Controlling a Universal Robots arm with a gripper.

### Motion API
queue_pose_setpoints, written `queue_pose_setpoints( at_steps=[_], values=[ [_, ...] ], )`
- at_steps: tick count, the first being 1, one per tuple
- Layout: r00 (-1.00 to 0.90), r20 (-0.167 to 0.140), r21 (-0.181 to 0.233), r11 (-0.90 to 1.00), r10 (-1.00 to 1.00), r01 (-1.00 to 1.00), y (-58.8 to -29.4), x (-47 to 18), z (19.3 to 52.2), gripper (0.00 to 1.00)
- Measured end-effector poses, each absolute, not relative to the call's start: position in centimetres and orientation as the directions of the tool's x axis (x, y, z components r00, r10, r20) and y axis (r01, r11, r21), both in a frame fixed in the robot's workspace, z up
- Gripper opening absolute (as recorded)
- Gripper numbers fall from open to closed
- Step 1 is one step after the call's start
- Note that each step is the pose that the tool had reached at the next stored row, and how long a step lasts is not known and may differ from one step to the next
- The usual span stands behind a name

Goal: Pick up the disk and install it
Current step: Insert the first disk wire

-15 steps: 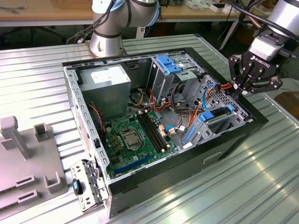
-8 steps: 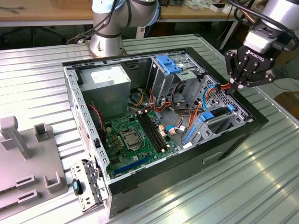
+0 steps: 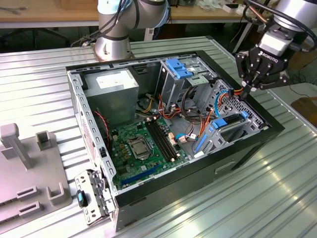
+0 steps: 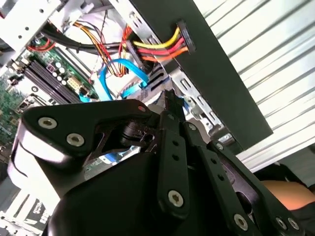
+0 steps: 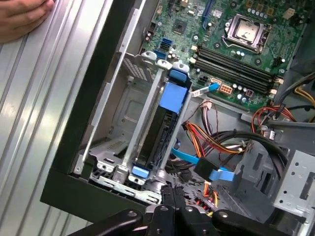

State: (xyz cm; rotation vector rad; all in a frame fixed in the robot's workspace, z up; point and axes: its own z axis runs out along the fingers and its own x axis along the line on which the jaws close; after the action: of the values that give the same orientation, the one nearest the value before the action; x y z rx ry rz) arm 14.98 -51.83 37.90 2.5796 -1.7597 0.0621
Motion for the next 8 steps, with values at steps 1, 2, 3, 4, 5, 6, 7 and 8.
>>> queue_pose_setpoints(
  at_steps=[1,2,3,4,5,6,7,8],
  values=[
    [0.365,0.045,-0.007,-0.365,-0.930,-0.931,-51.50,15.02,37.90,0.11],
    [0.369,0.046,-0.006,-0.369,-0.928,-0.929,-51.09,15.13,37.89,0.11],
    [0.384,0.047,-0.006,-0.384,-0.922,-0.923,-51.02,15.15,37.88,0.11],
    [0.414,0.047,-0.006,-0.415,-0.909,-0.910,-51.01,15.16,37.88,0.11],
    [0.430,0.047,-0.006,-0.431,-0.901,-0.902,-51.01,15.17,37.87,0.11],
    [0.446,0.047,-0.006,-0.446,-0.894,-0.895,-51.01,15.17,37.86,0.11],
    [0.460,0.047,-0.006,-0.461,-0.887,-0.887,-51.01,15.16,37.86,0.11],
    [0.475,0.047,-0.006,-0.476,-0.879,-0.880,-51.00,15.16,37.85,0.11]
  ],
)
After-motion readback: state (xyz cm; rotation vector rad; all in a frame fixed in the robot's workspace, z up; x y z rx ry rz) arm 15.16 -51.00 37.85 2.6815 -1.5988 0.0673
